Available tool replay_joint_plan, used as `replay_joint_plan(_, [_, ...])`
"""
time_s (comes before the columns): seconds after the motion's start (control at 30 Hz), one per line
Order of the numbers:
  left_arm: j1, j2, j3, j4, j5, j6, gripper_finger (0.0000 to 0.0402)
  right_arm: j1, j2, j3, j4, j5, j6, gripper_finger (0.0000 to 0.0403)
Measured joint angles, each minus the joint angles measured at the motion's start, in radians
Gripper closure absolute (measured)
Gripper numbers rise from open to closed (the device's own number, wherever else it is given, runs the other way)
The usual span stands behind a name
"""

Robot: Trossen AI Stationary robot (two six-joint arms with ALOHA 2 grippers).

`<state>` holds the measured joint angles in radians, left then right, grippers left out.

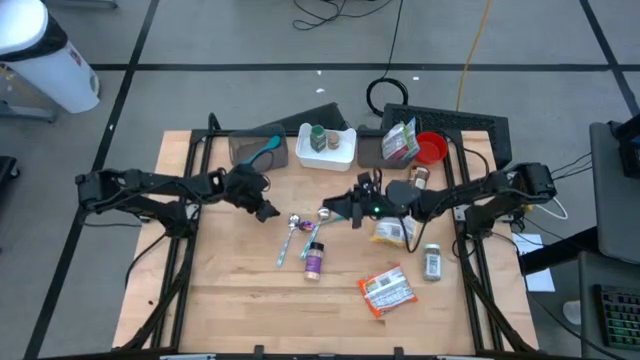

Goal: Pick & Place Food Item
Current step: Put the left blue patterned spoon into the left black bin

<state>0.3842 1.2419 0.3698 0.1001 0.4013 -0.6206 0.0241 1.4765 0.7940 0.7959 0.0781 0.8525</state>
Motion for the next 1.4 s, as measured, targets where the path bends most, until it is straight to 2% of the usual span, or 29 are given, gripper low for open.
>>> replay_joint_plan(0.17, [0.009,0.053,0.000,0.052,0.032,0.012,0.0218,-0.028,0.000,0.000,0.000,-0.003,0.000,0.0326])
replay_joint_plan(0.57, [-0.041,0.297,0.059,0.202,0.072,-0.052,0.0218,-0.031,0.000,0.000,-0.008,-0.011,0.000,0.0326])
replay_joint_plan(0.8, [-0.106,0.399,0.149,0.226,0.055,-0.069,0.0218,-0.028,0.000,0.000,-0.019,-0.057,-0.001,0.0326])
replay_joint_plan(1.03, [-0.132,0.429,0.197,0.210,-0.001,-0.074,0.0222,-0.029,0.000,0.000,-0.023,-0.069,0.000,0.0326])
replay_joint_plan(1.17, [-0.131,0.429,0.199,0.183,-0.009,-0.074,0.0264,-0.029,0.000,0.000,-0.023,-0.096,-0.001,0.0326])
replay_joint_plan(1.4, [-0.130,0.430,0.199,0.164,-0.014,-0.076,0.0387,-0.029,0.000,0.000,-0.023,-0.109,-0.004,0.0326])
